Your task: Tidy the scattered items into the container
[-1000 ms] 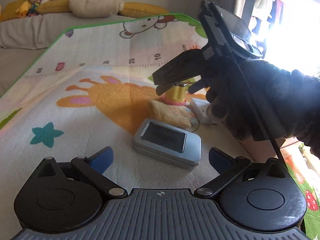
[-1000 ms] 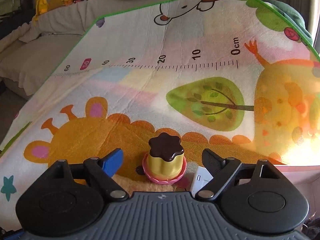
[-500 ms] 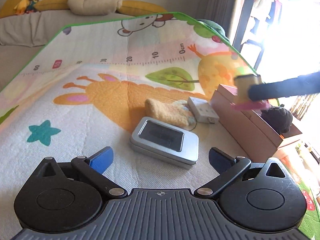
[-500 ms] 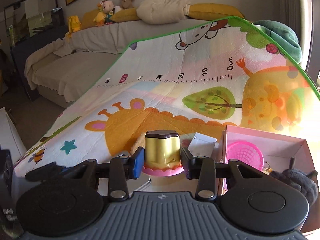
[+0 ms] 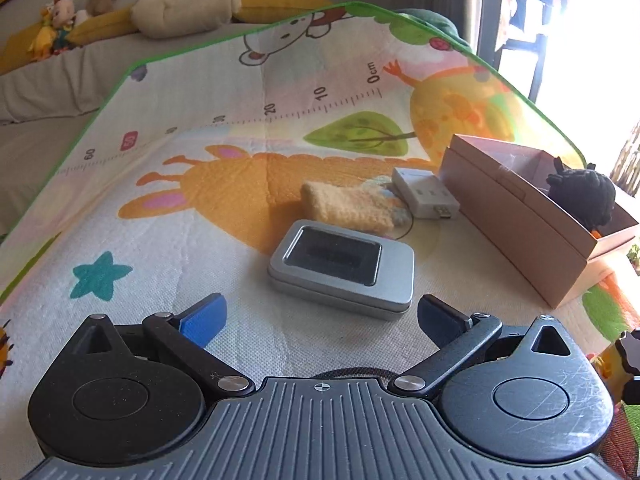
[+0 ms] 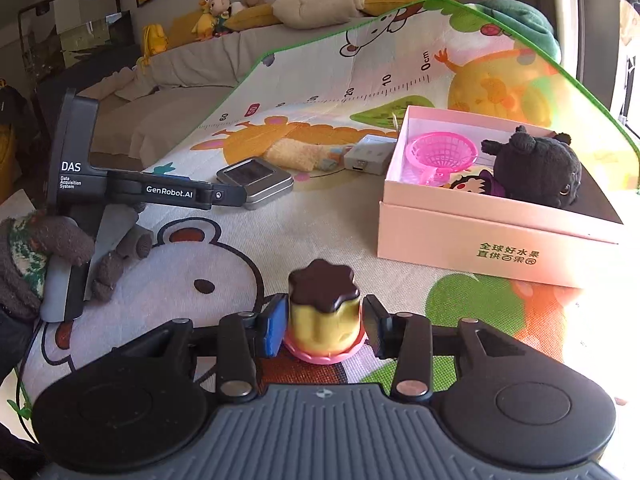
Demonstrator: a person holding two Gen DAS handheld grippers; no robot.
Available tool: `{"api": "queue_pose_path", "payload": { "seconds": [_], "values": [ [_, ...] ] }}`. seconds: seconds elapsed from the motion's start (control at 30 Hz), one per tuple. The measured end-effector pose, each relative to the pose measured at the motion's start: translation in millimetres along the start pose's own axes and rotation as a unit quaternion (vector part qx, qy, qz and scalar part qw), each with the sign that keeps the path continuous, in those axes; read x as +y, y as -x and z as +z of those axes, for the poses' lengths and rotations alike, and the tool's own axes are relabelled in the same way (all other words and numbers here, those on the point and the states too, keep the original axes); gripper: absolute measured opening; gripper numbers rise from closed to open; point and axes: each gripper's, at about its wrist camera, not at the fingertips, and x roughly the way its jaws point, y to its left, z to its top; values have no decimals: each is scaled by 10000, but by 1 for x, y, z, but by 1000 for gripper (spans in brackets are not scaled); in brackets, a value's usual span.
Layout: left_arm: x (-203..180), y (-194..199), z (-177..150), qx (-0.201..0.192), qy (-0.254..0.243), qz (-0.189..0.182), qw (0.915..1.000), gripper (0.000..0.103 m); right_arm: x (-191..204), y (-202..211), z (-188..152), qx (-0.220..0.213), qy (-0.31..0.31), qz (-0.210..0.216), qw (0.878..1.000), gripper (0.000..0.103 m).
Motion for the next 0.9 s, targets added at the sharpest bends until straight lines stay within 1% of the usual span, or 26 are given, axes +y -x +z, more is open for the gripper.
{"api": "queue_pose_path", "payload": {
  "seconds": [0.03, 0.1, 0.2, 0.27, 0.3, 0.37, 0.43, 0.47, 0.5, 0.53, 0.6, 0.63, 0.7, 0.77, 0.83, 0.87, 0.9],
  "values": [
    [-2, 0, 0, 13, -59, 59, 10000, 103, -7, 7, -1, -142, -63, -70, 9999, 77],
    [-6, 0, -1, 28, -148, 175, 9997, 103, -24, 21, -1, -469, -219, -325, 9981, 91],
    [-7, 0, -1, 24, -205, 280, 9994, 103, -65, 34, 4, -982, -710, -973, 9878, 103],
    [-7, -1, -1, 44, -186, 298, 9994, 103, -100, 32, 10, -1264, -1188, -1400, 9748, 103],
    [-7, -1, 0, 54, -172, 300, 9994, 103, -117, 29, 13, -1352, -1462, -1497, 9685, 103],
    [-6, -1, -1, 57, -150, 277, 9995, 103, -147, 20, 17, -1447, -2001, -1440, 9583, 103],
    [-5, -1, -1, 58, -124, 239, 9996, 103, -170, 4, 21, -1342, -2500, -1218, 9511, 103],
    [-5, -1, -1, 55, -112, 229, 9997, 103, -176, -3, 22, -1265, -2685, -1044, 9492, 103],
    [-4, -1, -1, 49, -104, 220, 9997, 103, -178, -9, 23, -1206, -2807, -792, 9489, 103],
    [-4, -1, -1, 48, -100, 215, 9997, 103, -174, -13, 25, -1195, -2844, -699, 9487, 103],
    [-4, -2, -1, 73, -90, 207, 9997, 103, -162, -20, 29, -1177, -2632, -741, 9547, 103],
    [-4, -2, -1, 89, -102, 206, 9997, 103, -159, -22, 29, -1150, -2551, -659, 9578, 103],
    [-6, -2, -1, 107, -138, 201, 9996, 103, -155, -24, 27, -1129, -2508, -465, 9603, 103],
    [-8, -4, 0, 152, -216, 162, 9995, 103, -150, -19, 23, -1175, -2484, -628, 9595, 103],
    [-13, -8, 2, 256, -479, 41, 9985, 103, -141, -9, 17, -1255, -2428, -809, 9585, 103],
    [-16, -10, 4, 265, -597, 27, 9979, 103, -136, -3, 12, -1242, -2414, -789, 9592, 103],
    [-20, -13, 6, 231, -776, 92, 9967, 103, -129, 3, 7, -1192, -2391, -680, 9613, 103]
  ]
}}
